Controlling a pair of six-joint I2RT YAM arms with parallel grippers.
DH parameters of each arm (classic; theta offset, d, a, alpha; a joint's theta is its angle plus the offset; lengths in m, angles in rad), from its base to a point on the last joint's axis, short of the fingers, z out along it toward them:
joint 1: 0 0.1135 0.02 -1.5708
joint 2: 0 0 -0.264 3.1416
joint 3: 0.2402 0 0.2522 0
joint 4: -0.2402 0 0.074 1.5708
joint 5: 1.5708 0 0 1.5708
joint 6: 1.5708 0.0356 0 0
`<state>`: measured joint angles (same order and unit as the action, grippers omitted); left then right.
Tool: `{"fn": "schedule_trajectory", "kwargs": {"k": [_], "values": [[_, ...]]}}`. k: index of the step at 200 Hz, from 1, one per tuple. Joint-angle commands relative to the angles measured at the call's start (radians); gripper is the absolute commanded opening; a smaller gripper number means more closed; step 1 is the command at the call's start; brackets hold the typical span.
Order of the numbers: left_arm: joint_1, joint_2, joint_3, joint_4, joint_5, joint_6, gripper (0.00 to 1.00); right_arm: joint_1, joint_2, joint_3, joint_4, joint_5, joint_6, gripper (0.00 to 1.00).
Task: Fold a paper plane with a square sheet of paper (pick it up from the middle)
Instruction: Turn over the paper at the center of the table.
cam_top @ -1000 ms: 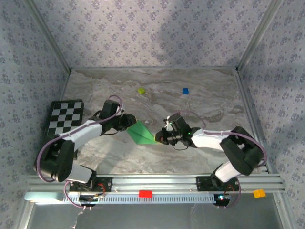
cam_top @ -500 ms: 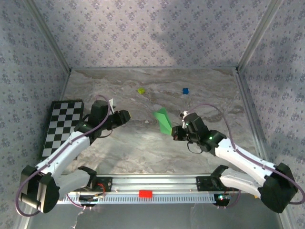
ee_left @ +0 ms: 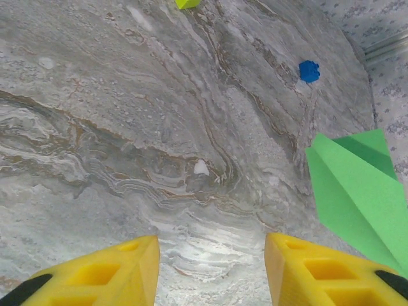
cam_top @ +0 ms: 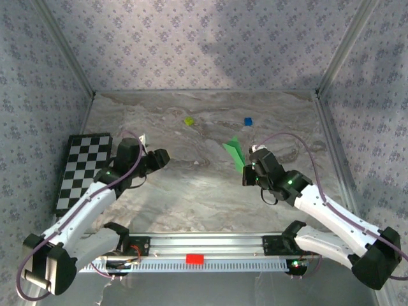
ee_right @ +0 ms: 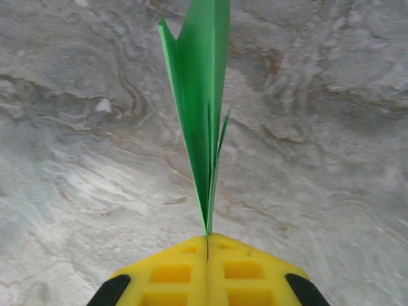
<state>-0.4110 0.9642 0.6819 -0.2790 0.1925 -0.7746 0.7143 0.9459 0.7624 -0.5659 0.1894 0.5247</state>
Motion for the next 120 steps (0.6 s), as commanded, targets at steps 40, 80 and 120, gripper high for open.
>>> {"fn": "schedule_trajectory", "kwargs": {"k": [40, 80, 120], "values": [[0.033, -0.035, -0.024, -0.035, -0.014, 0.008, 0.48, 0.078, 0.107, 0.106, -0.174, 0.258, -0.069, 0.06], [0.060, -0.053, -0.051, -0.032, -0.005, 0.002, 0.50, 0.204, 0.254, 0.212, -0.280, 0.494, -0.077, 0.06], [0.075, -0.050, -0.054, -0.034, 0.009, 0.003, 0.51, 0.278, 0.363, 0.271, -0.344, 0.617, -0.069, 0.04]]}}
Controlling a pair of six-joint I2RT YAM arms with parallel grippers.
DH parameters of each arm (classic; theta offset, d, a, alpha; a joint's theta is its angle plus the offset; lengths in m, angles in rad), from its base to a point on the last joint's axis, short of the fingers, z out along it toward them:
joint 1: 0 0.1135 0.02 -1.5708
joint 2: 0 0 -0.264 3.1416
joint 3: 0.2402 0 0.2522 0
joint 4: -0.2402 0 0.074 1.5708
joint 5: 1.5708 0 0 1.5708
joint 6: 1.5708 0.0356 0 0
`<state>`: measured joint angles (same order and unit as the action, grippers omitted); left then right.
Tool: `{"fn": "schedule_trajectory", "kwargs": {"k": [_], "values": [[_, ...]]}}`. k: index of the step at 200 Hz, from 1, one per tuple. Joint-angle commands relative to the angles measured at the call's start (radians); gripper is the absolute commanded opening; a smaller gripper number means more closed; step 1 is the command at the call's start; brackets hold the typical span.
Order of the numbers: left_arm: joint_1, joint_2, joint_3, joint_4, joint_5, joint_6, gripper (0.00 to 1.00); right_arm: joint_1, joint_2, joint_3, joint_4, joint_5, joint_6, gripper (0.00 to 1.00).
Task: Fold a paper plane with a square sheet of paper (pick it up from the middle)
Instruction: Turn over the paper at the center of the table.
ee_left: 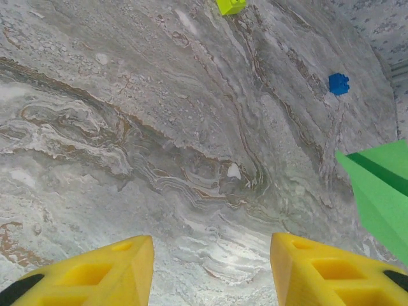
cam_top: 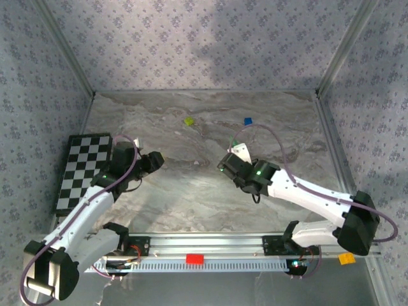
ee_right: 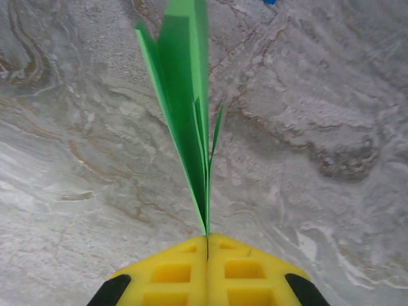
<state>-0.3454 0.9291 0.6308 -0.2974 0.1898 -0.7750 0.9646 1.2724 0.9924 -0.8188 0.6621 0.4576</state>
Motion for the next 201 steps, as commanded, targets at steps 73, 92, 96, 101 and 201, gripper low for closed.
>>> {"fn": "schedule_trajectory", "kwargs": {"k": [73, 92, 96, 101, 201], "values": [[0.013, -0.003, 0.001, -0.019, 0.015, -0.019, 0.51, 0.099, 0.110, 0.020, -0.050, 0.111, -0.067, 0.04], [0.013, -0.004, -0.007, -0.016, 0.015, -0.028, 0.51, 0.110, 0.137, 0.021, -0.048, 0.105, -0.066, 0.04], [0.014, -0.003, -0.008, -0.014, 0.015, -0.030, 0.51, 0.112, 0.142, 0.022, -0.048, 0.104, -0.065, 0.04], [0.014, -0.002, -0.008, -0.016, 0.015, -0.031, 0.51, 0.114, 0.151, 0.023, -0.047, 0.103, -0.066, 0.04], [0.014, 0.007, 0.003, -0.020, 0.017, -0.036, 0.52, 0.149, 0.284, 0.055, 0.038, -0.280, -0.124, 0.13]]}}
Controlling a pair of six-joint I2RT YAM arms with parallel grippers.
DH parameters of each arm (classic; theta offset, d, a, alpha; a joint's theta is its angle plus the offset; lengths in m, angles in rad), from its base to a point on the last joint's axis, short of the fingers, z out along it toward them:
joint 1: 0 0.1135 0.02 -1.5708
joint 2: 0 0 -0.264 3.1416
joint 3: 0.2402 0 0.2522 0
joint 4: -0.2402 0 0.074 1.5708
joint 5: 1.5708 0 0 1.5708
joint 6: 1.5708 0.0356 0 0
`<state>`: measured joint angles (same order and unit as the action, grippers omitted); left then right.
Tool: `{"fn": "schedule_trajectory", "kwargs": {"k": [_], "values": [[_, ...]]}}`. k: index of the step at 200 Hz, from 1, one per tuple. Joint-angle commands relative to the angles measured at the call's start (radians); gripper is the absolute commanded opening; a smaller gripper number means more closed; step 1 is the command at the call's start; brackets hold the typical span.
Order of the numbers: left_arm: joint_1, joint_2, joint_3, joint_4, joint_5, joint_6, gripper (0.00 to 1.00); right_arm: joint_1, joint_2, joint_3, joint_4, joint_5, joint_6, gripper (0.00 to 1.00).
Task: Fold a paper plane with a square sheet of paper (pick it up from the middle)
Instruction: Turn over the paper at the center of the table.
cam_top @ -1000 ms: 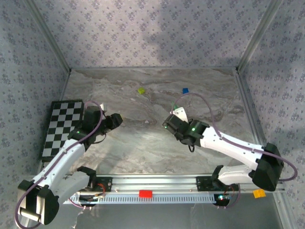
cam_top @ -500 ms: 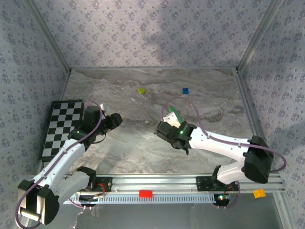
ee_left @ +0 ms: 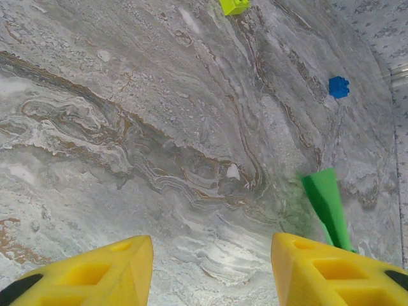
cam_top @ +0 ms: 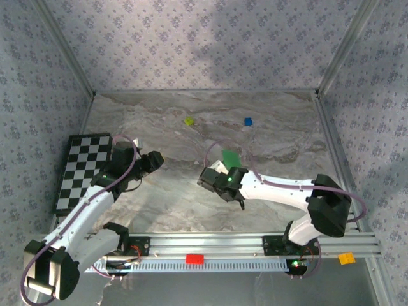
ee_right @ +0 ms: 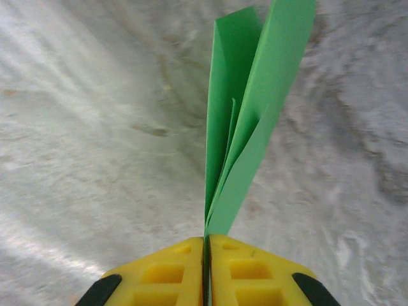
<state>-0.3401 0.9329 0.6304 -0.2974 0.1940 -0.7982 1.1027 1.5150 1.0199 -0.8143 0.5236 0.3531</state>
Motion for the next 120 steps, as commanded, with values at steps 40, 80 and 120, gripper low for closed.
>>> {"fn": "schedule_trajectory", "kwargs": {"k": [40, 80, 120], "values": [[0.010, 0.006, -0.001, -0.021, 0.016, -0.013, 0.51, 0.016, 0.088, 0.045, 0.069, -0.233, -0.033, 0.19], [0.010, 0.020, 0.001, -0.018, 0.029, -0.014, 0.52, 0.018, 0.010, 0.014, 0.158, -0.293, -0.040, 0.34], [0.010, 0.048, 0.006, 0.000, 0.064, -0.009, 0.51, -0.109, -0.187, -0.149, 0.377, -0.431, 0.060, 0.37]]}}
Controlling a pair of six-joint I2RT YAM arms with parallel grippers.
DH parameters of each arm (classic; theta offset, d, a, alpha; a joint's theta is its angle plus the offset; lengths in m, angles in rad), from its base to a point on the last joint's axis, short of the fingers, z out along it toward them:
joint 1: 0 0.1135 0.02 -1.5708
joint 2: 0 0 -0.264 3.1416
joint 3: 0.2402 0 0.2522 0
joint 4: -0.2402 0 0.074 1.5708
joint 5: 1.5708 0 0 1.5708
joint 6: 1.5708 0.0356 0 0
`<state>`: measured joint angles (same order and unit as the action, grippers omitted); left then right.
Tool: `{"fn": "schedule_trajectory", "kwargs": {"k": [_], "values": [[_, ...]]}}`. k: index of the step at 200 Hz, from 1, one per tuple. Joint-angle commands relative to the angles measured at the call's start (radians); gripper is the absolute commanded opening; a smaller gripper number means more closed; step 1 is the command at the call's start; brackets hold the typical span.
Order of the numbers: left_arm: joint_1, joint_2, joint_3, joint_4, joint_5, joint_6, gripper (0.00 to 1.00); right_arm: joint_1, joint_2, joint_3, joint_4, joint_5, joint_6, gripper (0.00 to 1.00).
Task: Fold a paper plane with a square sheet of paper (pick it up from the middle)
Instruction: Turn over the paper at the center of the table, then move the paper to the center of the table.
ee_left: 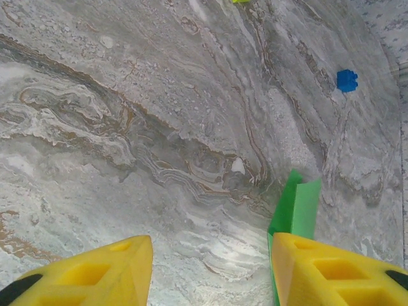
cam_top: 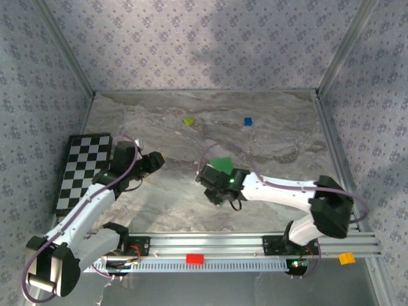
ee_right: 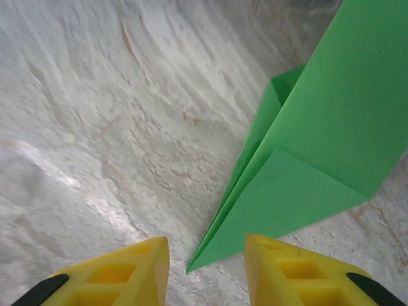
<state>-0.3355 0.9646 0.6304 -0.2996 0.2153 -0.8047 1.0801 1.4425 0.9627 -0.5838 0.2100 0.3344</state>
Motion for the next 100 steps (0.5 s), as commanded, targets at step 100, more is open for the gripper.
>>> {"fn": "schedule_trajectory", "kwargs": {"k": [100], "values": [[0.004, 0.106, 0.004, 0.060, 0.154, -0.015, 0.35, -0.454, -0.191, -0.384, 0.505, -0.595, 0.351, 0.19]]}}
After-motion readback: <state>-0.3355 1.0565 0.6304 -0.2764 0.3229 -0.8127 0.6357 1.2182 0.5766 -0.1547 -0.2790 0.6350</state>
